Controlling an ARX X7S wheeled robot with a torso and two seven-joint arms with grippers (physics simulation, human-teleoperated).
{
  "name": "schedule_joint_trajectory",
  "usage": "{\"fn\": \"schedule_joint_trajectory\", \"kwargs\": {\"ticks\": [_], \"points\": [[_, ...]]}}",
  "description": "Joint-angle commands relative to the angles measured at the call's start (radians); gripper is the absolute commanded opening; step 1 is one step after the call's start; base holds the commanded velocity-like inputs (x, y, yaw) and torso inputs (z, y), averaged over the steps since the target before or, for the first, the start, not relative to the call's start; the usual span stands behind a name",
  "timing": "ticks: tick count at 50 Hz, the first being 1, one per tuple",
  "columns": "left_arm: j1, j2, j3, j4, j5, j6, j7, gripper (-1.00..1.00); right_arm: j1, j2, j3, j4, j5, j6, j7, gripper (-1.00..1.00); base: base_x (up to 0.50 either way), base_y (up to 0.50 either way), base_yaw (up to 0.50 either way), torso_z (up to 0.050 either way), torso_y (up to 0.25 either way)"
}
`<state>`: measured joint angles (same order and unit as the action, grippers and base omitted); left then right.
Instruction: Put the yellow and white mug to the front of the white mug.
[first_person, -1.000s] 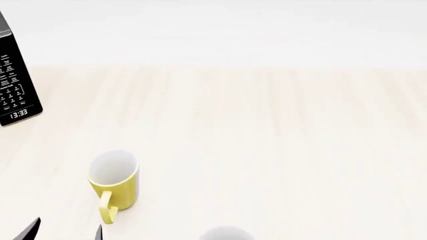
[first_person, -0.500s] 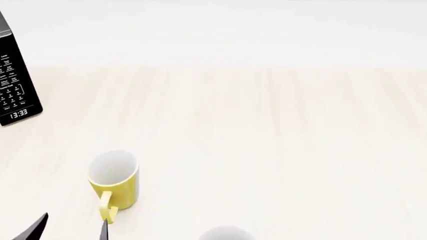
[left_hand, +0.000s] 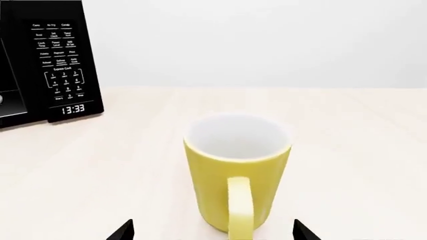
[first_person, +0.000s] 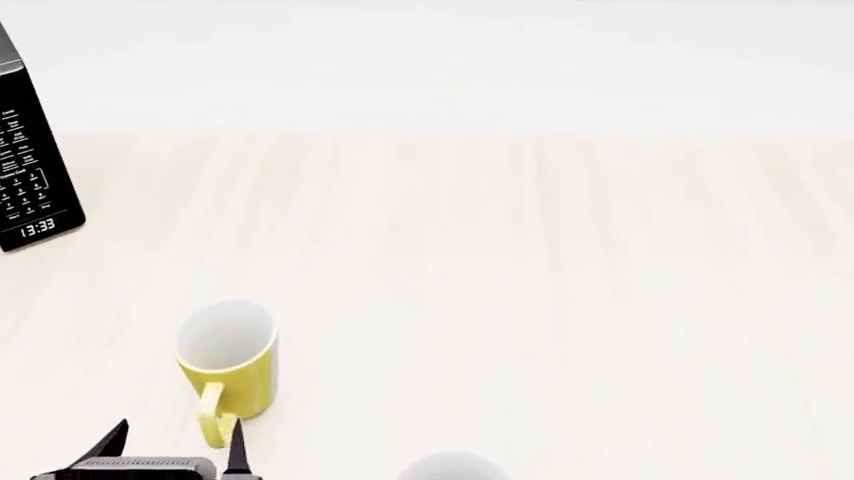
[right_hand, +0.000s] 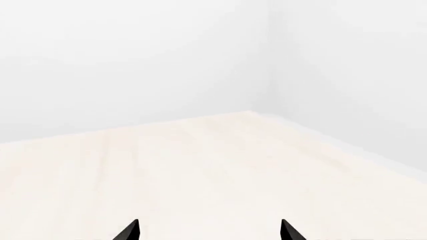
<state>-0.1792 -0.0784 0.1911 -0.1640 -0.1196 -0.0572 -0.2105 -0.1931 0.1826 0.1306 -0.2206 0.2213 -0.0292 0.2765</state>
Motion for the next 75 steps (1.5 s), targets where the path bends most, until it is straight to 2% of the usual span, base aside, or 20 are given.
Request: {"fn": "schedule_joint_trajectory", "kwargs": {"ticks": [1, 13, 23, 34, 44, 45, 59, 66, 70, 75], "points": [[-0.019, 0.015, 0.025, -0.026, -0.027, -0.006, -0.008, 1.0, 0.006, 0.003, -0.014, 0.016, 0.001, -0.006, 0.002, 1.0, 0.0, 0.0, 0.0, 0.0, 0.0], [-0.047, 0.004, 0.041, -0.055, -0.044, -0.016, -0.016, 1.0, 0.013, 0.007, -0.028, 0.022, 0.002, -0.005, 0.007, 1.0, 0.0, 0.0, 0.0, 0.0, 0.0], [-0.112, 0.016, 0.059, -0.197, -0.039, -0.002, -0.031, 1.0, 0.012, 0.013, -0.03, 0.02, 0.008, -0.008, 0.012, 1.0, 0.0, 0.0, 0.0, 0.0, 0.0], [-0.147, 0.016, 0.06, -0.257, -0.068, 0.01, -0.033, 1.0, 0.012, 0.018, -0.037, 0.019, 0.011, -0.007, 0.018, 1.0, 0.0, 0.0, 0.0, 0.0, 0.0], [-0.145, 0.003, 0.076, -0.219, -0.082, 0.007, -0.044, 1.0, 0.015, 0.022, -0.044, 0.026, 0.01, -0.007, 0.023, 1.0, 0.0, 0.0, 0.0, 0.0, 0.0], [-0.143, 0.001, 0.079, -0.219, -0.08, 0.013, -0.045, -1.0, 0.015, 0.022, -0.045, 0.025, 0.01, -0.007, 0.023, 1.0, 0.0, 0.0, 0.0, 0.0, 0.0], [-0.135, -0.014, 0.093, -0.184, -0.1, 0.034, -0.045, -1.0, 0.02, 0.027, -0.058, 0.036, 0.007, -0.008, 0.03, 1.0, 0.0, 0.0, 0.0, 0.0, 0.0], [-0.14, -0.03, 0.102, -0.197, -0.122, 0.052, -0.007, -1.0, 0.018, 0.03, -0.061, 0.033, 0.01, -0.009, 0.032, 1.0, 0.0, 0.0, 0.0, 0.0, 0.002], [-0.157, -0.061, 0.128, -0.189, -0.154, 0.096, 0.107, -1.0, 0.011, 0.035, -0.059, 0.022, 0.014, -0.012, 0.033, 1.0, 0.0, 0.0, 0.0, 0.0, 0.0], [-0.261, -0.095, 0.144, -0.304, -0.152, 0.163, 0.221, -1.0, 0.012, 0.036, -0.061, 0.031, 0.016, -0.019, 0.032, 1.0, 0.0, 0.0, 0.0, 0.0, 0.0]]}}
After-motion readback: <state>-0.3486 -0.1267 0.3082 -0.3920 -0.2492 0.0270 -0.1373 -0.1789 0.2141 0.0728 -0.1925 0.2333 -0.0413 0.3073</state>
